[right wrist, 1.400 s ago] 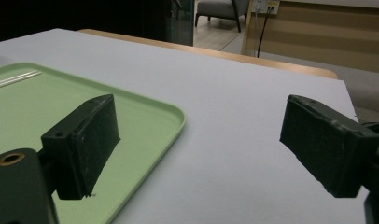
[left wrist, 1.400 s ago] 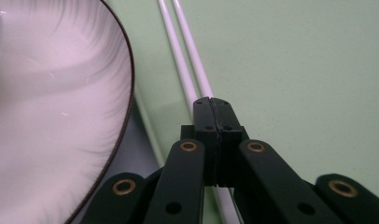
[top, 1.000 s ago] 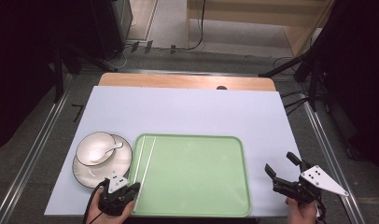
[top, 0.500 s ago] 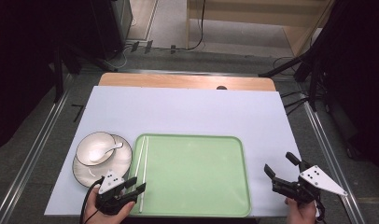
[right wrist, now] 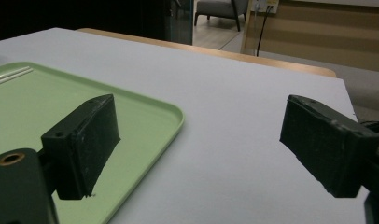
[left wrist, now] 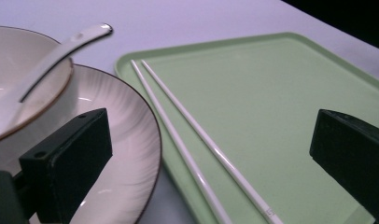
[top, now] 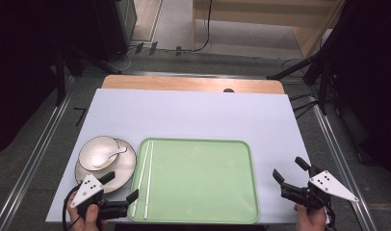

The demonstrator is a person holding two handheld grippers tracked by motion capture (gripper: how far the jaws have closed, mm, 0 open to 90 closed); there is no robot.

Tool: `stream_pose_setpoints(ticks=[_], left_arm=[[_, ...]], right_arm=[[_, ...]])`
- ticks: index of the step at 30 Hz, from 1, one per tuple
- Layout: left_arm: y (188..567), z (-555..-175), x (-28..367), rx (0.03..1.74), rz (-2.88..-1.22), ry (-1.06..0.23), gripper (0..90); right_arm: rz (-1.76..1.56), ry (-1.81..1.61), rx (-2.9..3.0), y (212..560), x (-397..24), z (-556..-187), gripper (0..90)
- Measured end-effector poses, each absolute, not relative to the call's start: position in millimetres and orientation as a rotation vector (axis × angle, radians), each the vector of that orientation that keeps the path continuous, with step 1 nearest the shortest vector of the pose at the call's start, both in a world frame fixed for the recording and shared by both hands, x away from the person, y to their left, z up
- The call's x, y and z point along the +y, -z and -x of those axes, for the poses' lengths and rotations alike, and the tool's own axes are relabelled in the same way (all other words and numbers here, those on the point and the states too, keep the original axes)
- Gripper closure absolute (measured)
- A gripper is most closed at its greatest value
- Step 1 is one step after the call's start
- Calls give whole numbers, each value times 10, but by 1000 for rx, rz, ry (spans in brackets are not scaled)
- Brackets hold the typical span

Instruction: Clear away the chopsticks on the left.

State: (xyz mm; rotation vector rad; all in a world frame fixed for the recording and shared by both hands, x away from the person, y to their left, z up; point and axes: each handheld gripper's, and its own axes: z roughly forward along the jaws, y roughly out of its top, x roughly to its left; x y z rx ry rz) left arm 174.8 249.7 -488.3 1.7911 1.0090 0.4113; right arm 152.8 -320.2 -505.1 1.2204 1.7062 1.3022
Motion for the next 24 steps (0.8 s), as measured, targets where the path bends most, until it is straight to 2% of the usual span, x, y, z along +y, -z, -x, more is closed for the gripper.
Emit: stream_pose_setpoints(ticks=[13,24], left_arm=[[4880,-1803,2966,1040,-1705,-476,0],[4902,-1842,3158,1065,-1684,-498,0]], right_arm=[[-1224,-1300,1698,5049,-3208,-1523,115],[-1245,-1281,1699,5070,-3220,-1534,115]])
